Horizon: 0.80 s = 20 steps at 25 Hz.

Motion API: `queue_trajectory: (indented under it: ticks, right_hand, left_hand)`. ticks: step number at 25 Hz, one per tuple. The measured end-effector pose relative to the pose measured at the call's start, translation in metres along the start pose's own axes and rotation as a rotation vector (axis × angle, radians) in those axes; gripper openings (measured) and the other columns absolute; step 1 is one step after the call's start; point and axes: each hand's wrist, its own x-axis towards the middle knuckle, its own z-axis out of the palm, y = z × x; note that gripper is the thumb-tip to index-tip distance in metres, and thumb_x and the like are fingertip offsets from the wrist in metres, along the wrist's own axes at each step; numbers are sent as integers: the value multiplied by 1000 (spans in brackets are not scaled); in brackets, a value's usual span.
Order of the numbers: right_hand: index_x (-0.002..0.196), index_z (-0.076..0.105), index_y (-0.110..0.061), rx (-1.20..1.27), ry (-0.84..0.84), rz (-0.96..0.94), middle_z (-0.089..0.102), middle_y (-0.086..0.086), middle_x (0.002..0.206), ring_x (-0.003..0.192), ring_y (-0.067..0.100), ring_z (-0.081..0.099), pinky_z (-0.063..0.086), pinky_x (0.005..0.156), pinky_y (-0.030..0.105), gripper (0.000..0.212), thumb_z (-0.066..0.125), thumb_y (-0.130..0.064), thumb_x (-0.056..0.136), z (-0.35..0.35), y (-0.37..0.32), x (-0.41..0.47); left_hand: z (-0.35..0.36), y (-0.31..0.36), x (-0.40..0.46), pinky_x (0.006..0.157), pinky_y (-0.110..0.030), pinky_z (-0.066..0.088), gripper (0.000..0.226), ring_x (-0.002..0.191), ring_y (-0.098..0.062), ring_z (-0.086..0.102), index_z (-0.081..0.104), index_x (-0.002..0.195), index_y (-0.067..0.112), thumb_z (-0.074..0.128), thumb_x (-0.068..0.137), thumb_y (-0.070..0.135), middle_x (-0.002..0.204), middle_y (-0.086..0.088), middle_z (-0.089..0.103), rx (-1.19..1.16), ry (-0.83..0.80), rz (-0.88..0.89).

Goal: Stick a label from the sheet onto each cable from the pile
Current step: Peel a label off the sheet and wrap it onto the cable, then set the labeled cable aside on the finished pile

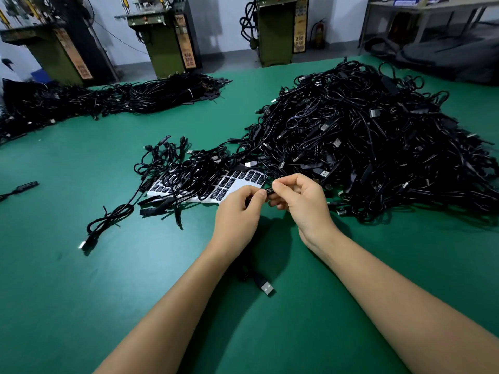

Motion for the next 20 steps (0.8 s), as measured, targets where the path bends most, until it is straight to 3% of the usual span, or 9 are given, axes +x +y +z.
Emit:
queue_trajectory:
  ticks: [2, 4, 8, 12, 16, 20]
  right_hand:
    - [87, 59, -10, 47, 1, 24, 70, 1, 62, 57, 12, 65, 48, 53, 18, 11, 53, -9, 96, -2, -1, 2]
    - [90, 60, -11, 79, -8, 43, 69, 1, 62, 57, 12, 64, 48, 54, 19, 16, 47, -13, 100, -3, -3, 3]
    - [92, 65, -14, 37, -110, -11, 68, 0, 66, 62, 10, 64, 47, 57, 18, 9, 57, -11, 95, -2, -4, 0]
    - [89, 65, -10, 28, -87, -17, 67, -1, 65, 60, 9, 62, 47, 56, 17, 11, 58, -4, 93, -2, -4, 0]
    - [90, 65, -6, -6, -55, -13, 66, -4, 61, 57, 6, 62, 46, 55, 15, 8, 57, -3, 93, -2, -1, 2]
    - [87, 64, -10, -23, -95, -44, 67, -4, 62, 56, 6, 60, 46, 56, 16, 3, 66, -9, 89, -2, -1, 1]
  left_hand:
    - [-2, 2, 1, 56, -26, 32, 28, 54, -7, 37, 61, 70, 18, 52, 97, 22, 53, 12, 43, -115, 9, -62]
    - [-5, 4, 1, 51, -16, 31, 29, 50, -1, 35, 60, 68, 17, 52, 96, 19, 54, 13, 42, -184, 32, -98]
    - [-7, 3, 1, 49, -16, 29, 31, 53, -5, 34, 61, 72, 13, 50, 98, 25, 64, 0, 43, -206, -18, -116]
    - [-9, 0, 2, 48, -17, 27, 33, 50, -5, 32, 58, 73, 8, 57, 94, 32, 55, 12, 40, -95, -68, -47]
    - [-7, -2, 1, 51, -23, 28, 33, 54, -11, 34, 59, 77, 3, 58, 94, 31, 58, 1, 44, 130, -22, 68]
    - [-7, -1, -1, 54, -29, 29, 26, 57, -13, 38, 62, 81, 5, 57, 96, 26, 60, 0, 49, 131, -34, 126]
